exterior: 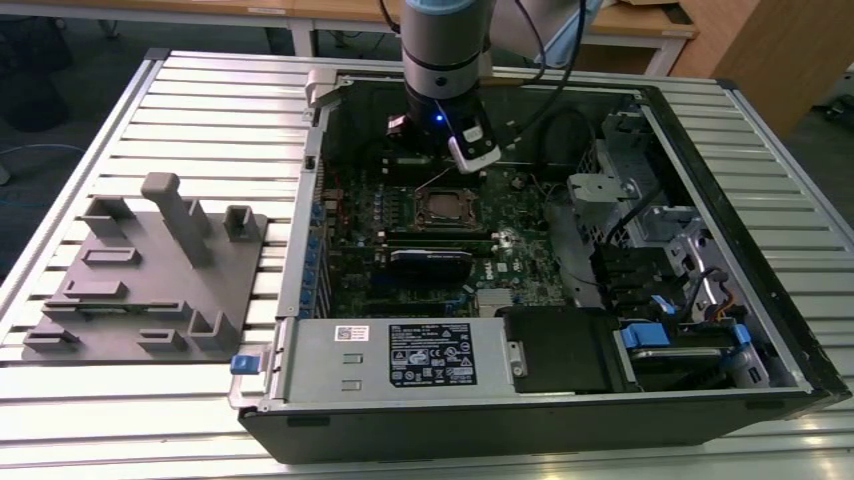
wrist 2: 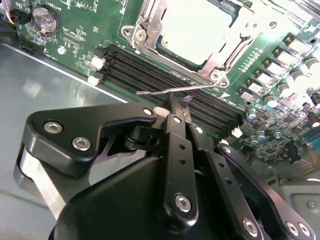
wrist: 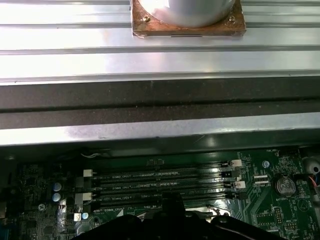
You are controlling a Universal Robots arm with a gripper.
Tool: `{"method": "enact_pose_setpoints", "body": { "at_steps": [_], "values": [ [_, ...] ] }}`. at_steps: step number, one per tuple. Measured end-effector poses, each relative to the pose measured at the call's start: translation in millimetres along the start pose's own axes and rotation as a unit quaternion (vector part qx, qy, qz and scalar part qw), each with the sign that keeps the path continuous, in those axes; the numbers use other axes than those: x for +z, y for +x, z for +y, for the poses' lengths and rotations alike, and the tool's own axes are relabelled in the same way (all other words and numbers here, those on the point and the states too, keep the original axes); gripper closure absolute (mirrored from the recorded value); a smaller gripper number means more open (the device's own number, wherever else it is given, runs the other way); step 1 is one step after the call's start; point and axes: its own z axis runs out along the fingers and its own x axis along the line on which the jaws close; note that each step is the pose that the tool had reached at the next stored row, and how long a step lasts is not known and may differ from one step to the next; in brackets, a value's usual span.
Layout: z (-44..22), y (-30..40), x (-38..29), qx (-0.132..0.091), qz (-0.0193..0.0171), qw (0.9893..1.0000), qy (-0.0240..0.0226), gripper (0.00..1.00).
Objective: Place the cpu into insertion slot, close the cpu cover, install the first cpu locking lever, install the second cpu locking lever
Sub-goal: 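Install the first cpu locking lever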
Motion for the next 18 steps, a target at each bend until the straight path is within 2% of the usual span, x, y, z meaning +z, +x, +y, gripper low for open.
{"method": "enact_pose_setpoints", "body": {
  "at_steps": [5, 11, 18],
  "values": [
    [-0.3, -0.1, 1.1, 0.002, -0.0006, 1.0, 0.0008, 0.9],
    [-0.7, -0.8, 2.8, 0.012, -0.0039, 0.9999, 0.0051, 0.9],
    [-1.1, -2.7, 4.6, 0.022, -0.0067, 0.9997, 0.0061, 0.9]
  ]
}}
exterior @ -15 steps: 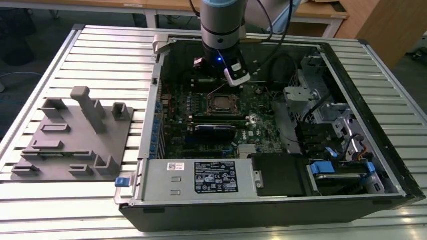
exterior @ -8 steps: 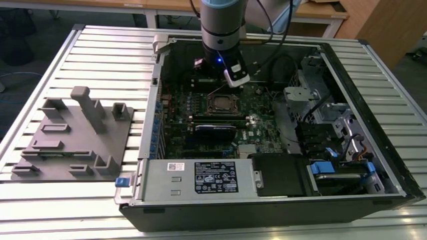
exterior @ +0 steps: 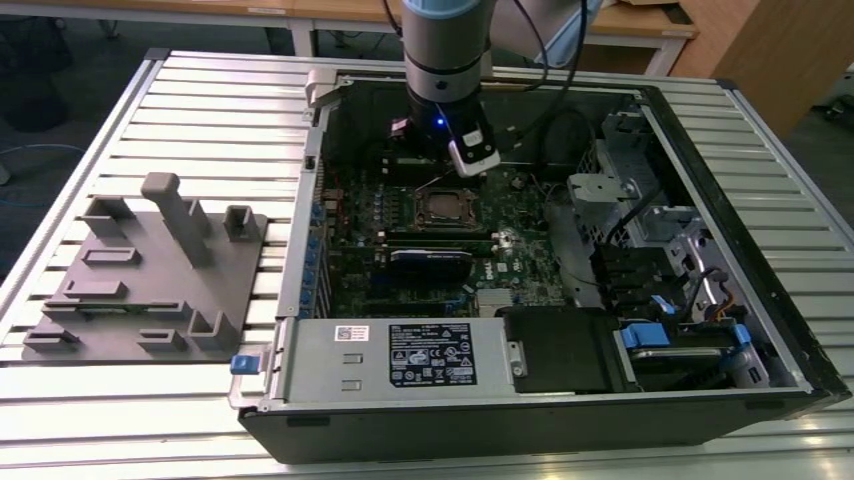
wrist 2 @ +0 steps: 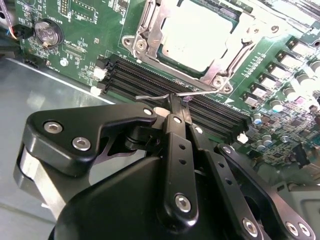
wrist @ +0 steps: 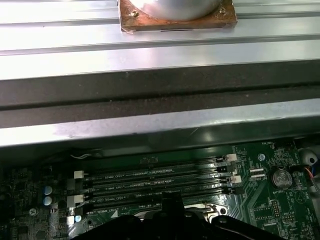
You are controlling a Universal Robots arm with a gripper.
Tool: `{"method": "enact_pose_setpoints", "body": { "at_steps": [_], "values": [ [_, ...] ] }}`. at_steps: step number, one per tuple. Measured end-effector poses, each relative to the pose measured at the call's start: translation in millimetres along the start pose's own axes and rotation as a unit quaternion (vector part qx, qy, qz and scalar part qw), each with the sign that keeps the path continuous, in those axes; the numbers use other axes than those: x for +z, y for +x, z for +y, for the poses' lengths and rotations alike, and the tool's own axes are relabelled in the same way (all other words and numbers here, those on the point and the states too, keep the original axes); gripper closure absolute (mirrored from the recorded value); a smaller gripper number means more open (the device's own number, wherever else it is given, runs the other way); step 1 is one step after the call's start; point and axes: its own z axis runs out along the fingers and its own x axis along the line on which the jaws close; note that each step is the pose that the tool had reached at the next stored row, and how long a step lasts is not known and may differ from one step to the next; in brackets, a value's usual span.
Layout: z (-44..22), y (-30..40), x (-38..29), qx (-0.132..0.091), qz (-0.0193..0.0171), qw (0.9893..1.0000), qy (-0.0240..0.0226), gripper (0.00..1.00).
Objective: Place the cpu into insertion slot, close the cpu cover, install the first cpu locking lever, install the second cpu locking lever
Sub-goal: 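Install the first cpu locking lever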
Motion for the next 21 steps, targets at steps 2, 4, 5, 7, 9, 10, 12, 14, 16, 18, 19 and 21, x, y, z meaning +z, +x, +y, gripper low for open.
{"method": "enact_pose_setpoints", "body": {
  "at_steps": [2, 4, 5, 7, 9, 10, 12, 14, 16, 18, 19, 21],
  "values": [
    [0.0, -0.2, 0.2, 0.001, -0.0003, 1.0, 0.0001, 0.9],
    [0.0, -0.2, 0.2, 0.001, -0.0003, 1.0, 0.0001, 0.9],
    [0.0, -0.2, 0.2, 0.001, -0.0003, 1.0, 0.0001, 0.9],
    [0.0, -0.2, 0.2, 0.001, -0.0003, 1.0, 0.0001, 0.9],
    [-0.2, -0.2, 1.1, 0.001, -0.0005, 1.0, -0.0002, 0.9],
    [-0.4, -0.2, 1.7, 0.001, -0.0005, 1.0, -0.0001, 0.9],
    [-0.8, -0.1, 3.0, 0.001, -0.0006, 1.0, 0.0, 0.9],
    [-1.1, 0.0, 3.9, 0.001, -0.0007, 1.0, 0.0, 0.9],
    [-1.2, 0.1, 4.5, 0.001, -0.0007, 1.0, 0.0001, 0.9],
    [-1.3, 0.1, 4.6, 0.001, -0.0007, 1.0, 0.0002, 0.9],
    [-1.3, 0.0, 4.7, 0.001, -0.0007, 1.0, 0.0001, 0.9],
    [-1.3, 0.0, 4.7, 0.001, -0.0007, 1.0, 0.0001, 0.9]
  ]
}}
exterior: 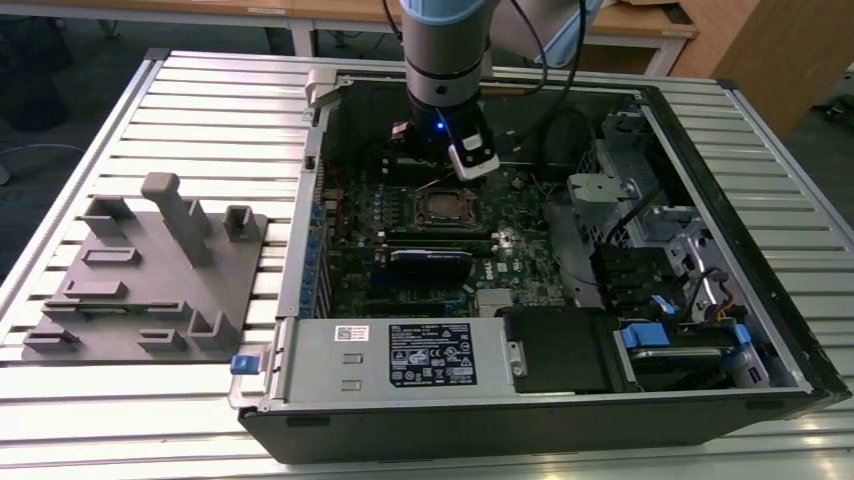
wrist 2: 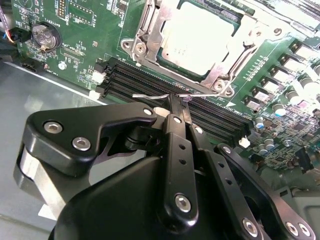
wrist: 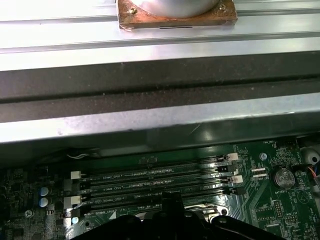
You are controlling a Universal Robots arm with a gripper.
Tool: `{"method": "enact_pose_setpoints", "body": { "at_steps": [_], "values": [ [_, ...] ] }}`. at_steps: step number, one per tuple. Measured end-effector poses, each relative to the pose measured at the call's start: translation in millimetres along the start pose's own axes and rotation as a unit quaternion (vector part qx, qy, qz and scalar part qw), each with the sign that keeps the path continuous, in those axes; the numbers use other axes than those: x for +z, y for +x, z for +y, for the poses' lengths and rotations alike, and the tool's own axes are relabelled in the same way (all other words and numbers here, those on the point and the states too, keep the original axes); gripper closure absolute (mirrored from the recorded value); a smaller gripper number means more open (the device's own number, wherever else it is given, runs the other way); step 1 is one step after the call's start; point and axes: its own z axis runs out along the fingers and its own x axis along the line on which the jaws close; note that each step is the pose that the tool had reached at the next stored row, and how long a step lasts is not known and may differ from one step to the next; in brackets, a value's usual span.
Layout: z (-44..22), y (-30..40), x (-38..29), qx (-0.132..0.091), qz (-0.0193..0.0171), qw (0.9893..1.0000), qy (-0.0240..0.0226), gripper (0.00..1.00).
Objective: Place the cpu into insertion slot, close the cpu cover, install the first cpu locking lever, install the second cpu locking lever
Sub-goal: 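Install the first cpu locking lever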
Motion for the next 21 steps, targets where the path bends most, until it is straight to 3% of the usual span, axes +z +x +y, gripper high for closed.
{"method": "enact_pose_setpoints", "body": {
  "at_steps": [21],
  "values": [
    [0.4, -2.1, 2.5, 0.001, -0.0002, 1.0, 0.0001, 0.9]
  ]
}}
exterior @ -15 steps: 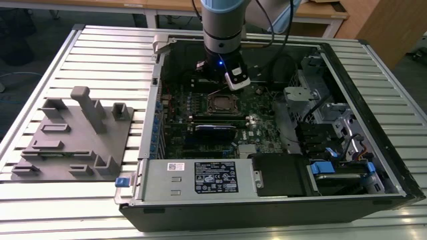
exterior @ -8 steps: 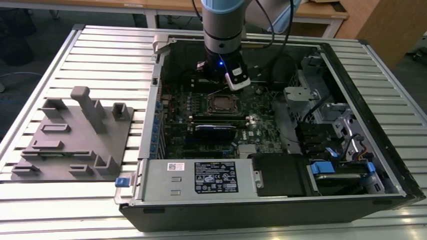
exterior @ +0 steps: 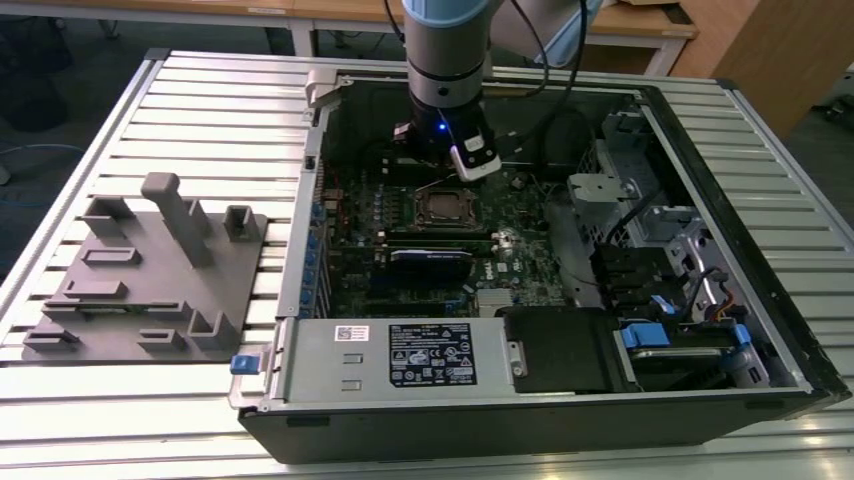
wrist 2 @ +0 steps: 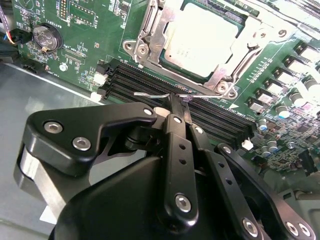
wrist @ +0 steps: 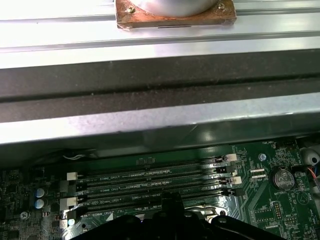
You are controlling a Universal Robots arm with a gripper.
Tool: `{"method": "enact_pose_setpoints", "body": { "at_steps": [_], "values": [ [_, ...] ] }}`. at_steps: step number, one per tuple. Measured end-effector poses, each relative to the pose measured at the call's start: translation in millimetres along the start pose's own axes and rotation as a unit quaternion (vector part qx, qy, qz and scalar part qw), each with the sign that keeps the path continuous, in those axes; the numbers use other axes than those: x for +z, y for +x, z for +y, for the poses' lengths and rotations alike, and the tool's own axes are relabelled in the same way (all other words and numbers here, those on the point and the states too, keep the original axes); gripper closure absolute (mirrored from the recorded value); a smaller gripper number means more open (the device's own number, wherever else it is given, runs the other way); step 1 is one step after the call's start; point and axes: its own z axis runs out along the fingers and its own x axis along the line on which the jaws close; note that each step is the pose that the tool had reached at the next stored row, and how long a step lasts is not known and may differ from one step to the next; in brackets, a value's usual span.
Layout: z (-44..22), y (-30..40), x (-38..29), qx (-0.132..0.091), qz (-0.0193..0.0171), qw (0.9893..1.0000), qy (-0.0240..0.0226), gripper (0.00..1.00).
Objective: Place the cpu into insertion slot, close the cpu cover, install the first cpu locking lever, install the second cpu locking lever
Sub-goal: 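Install the first cpu locking lever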
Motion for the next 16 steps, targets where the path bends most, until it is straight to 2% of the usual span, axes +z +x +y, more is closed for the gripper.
{"method": "enact_pose_setpoints", "body": {
  "at_steps": [9, 16],
  "values": [
    [0.2, -0.2, 1.1, 0.013, -0.0038, 0.9999, 0.001, 0.9],
    [-0.2, 0.1, 3.8, 0.033, -0.0092, 0.9994, 0.0025, 0.9]
  ]
}}
